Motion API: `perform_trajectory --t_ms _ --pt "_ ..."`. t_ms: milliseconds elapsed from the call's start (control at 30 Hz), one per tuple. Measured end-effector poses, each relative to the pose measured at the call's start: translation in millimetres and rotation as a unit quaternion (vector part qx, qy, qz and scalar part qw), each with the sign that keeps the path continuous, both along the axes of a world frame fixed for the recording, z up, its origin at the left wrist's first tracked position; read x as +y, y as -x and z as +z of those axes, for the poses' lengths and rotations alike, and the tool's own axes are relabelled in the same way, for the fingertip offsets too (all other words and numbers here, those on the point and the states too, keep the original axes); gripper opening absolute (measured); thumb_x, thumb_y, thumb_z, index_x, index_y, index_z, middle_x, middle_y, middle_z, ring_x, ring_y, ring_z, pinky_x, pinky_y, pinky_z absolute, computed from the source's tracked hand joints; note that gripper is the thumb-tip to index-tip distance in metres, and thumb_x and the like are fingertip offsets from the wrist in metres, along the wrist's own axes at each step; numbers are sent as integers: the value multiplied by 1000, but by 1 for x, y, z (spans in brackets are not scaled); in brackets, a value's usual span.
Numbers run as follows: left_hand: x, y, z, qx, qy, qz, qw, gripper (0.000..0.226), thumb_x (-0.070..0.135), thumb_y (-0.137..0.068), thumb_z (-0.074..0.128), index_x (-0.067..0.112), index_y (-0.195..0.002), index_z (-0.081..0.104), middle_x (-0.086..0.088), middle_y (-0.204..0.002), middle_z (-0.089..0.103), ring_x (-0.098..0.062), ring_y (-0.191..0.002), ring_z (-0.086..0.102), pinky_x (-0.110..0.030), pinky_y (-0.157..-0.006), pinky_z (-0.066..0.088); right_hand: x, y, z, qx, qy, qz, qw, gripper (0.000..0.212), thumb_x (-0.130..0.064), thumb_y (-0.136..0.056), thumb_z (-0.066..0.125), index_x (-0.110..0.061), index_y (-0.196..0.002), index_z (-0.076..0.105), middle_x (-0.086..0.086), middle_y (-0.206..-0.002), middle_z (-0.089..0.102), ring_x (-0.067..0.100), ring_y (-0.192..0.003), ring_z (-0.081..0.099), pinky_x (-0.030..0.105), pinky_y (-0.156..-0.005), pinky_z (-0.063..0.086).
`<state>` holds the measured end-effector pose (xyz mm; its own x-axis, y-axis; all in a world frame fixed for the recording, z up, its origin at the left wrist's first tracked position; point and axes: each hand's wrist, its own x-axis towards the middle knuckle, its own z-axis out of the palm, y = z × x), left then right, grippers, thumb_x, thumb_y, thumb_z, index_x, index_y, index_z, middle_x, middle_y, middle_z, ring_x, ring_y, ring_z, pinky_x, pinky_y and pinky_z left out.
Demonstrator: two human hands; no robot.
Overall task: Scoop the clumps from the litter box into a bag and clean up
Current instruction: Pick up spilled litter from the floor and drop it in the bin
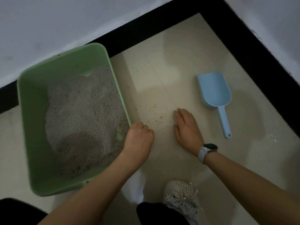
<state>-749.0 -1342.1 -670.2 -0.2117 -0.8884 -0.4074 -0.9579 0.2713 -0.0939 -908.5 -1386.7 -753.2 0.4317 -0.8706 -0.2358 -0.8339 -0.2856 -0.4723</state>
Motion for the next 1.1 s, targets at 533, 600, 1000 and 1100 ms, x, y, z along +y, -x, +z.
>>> perform_trajectory --t_ms 533,600,1000,1100 --pt "2 27 -31 71 -5 279 958 56 5 -89 33 -6 -142 18 -21 -151 17 -39 -140 14 -45 -110 24 -37 -37 -25 25 27 249 968 60 -30 -93 9 1 -143 18 19 -152 15 30 -142 12 34 -113 -5" --pt "1 30 -42 87 -37 333 938 65 8 -91 36 -4 -145 0 -20 -154 -2 -40 -141 -4 -44 -115 4 -35 -25 -24 -5 39 289 957 56 -23 -91 16 3 -139 31 20 -146 31 32 -137 26 44 -111 6" --pt "-36 43 -104 201 125 525 818 80 49 -85 5 -5 -144 -3 -22 -154 -5 -31 -143 -6 -35 -114 -11 -84 -17 -36 -2 64 81 995 64 -30 -88 10 1 -142 25 17 -151 23 26 -141 17 30 -115 1" --pt "-57 29 -115 172 173 539 806 82 48 -82 4 -6 -144 3 -23 -154 1 -32 -143 -1 -33 -113 -10 -92 -27 -41 -15 88 60 994 60 -26 -88 15 3 -139 31 18 -147 30 28 -139 24 32 -115 8"
